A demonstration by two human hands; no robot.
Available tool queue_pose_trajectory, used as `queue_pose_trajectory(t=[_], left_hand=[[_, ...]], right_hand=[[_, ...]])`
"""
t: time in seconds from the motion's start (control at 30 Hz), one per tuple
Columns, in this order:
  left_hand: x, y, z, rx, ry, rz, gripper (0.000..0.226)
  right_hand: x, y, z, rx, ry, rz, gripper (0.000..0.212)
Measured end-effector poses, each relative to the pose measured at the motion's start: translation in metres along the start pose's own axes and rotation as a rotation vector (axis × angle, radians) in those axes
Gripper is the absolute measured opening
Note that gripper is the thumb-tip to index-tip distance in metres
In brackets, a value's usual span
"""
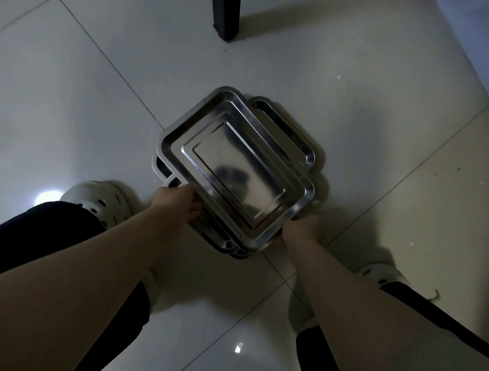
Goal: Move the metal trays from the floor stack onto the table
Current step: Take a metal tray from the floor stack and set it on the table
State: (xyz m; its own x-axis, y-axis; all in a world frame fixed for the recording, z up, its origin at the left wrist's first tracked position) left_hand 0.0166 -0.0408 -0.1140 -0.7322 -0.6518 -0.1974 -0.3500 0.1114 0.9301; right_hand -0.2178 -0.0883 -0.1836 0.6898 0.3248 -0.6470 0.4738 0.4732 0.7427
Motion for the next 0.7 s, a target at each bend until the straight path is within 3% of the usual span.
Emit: queue_pose_trajectory(t=[0.2, 0.37, 0.53, 0.7], left_hand=[[0.000, 0.005, 0.000, 0.028, -0.073, 0.001, 0.016], [0.007, 0.026, -0.002, -0.021, -0.029, 0.033, 0.016], [0.002, 0.059, -0.003, -0.014, 0.054, 0.022, 0.006], [-0.008, 0.110, -0.016, 0.070, 0.119, 0.043, 0.030]], right_hand=[[-0.017, 0.040, -0.002, -0.059, -0.203, 0.052, 0.030], [-0.037, 0.067, 0.007, 0.046, -0.409, 0.349, 0.010], [-0.067, 0.100, 0.007, 0.083, -0.442, 0.521, 0.020], [-0.104, 0.150, 0.008, 0.031, -0.487, 0.628, 0.025]])
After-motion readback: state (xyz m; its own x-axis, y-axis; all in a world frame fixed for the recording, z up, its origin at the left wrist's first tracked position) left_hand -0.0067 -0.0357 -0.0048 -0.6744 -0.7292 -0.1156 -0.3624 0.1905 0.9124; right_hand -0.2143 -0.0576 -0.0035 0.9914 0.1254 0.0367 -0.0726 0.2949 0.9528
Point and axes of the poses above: each hand's wrist, its own y-axis away from the middle knuckle, its own x-axis out of the palm, z = x × y, the point moved 1 cm from there along -y, towards the middle knuckle, and after that the axes turned 5 degrees about y, right-handed, at the moved point
